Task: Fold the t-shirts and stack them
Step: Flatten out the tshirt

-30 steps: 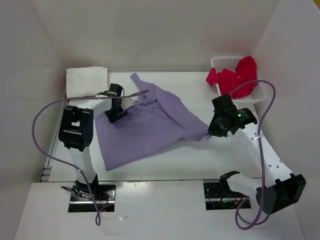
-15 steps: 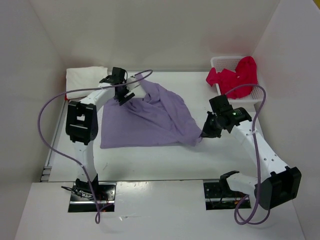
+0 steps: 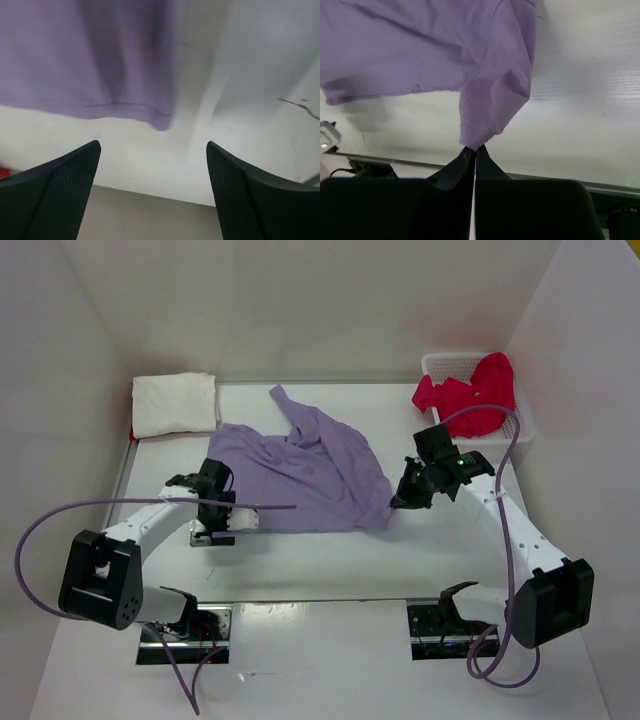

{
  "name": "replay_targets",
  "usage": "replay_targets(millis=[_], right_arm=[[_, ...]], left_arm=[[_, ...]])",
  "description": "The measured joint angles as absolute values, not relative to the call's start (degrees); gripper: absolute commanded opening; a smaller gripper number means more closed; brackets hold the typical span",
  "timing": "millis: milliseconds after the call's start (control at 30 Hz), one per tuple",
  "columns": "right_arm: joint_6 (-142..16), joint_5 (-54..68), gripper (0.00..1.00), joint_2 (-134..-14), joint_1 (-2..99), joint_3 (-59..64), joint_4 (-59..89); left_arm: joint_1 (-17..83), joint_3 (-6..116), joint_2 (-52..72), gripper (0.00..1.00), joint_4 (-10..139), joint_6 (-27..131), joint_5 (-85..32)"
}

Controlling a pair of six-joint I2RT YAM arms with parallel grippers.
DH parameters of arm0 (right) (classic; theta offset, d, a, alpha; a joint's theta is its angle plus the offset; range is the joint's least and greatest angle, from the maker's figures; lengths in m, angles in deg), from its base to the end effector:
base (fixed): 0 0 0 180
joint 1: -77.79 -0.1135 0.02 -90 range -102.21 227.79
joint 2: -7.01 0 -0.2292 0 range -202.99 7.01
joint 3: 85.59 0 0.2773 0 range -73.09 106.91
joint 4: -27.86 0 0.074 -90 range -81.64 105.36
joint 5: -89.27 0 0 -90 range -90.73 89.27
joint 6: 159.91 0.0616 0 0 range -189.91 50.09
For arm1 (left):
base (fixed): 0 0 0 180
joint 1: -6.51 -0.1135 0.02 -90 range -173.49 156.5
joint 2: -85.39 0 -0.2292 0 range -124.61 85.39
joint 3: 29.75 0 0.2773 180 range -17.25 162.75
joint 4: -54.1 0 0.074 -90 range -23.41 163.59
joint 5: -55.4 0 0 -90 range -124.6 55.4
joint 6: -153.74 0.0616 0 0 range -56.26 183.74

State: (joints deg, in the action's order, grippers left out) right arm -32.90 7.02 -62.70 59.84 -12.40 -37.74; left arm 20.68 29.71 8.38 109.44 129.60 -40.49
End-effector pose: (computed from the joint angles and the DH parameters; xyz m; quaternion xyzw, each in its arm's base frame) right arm 0.2642 0.0943 0.2259 0.1443 0.9577 0.1691 0.1830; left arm 0.2659 -0.0606 0.1239 0.6291 0.7613 0.1105 0.1116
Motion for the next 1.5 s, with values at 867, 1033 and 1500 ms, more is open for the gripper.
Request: replay_targets(millis=[867, 1033, 1500], right_arm=[[-42.4, 0.2, 0.0, -85.1, 68.8, 40.3, -44.1], [-44.1, -7.5, 0.0, -88.7, 69.2, 69.8, -44.7], [-45.8, -21.3, 0.0, -75.3, 61.0, 70.1, -52.4]], left_arm=[[12.4, 67.8, -9.8, 0.0, 107.7, 112.5, -42.9], [10.9, 85.7, 1.7, 0.0, 101.4, 111.2, -42.0], [11.9, 86.4, 16.5, 0.0, 108.1, 113.2, -46.5]])
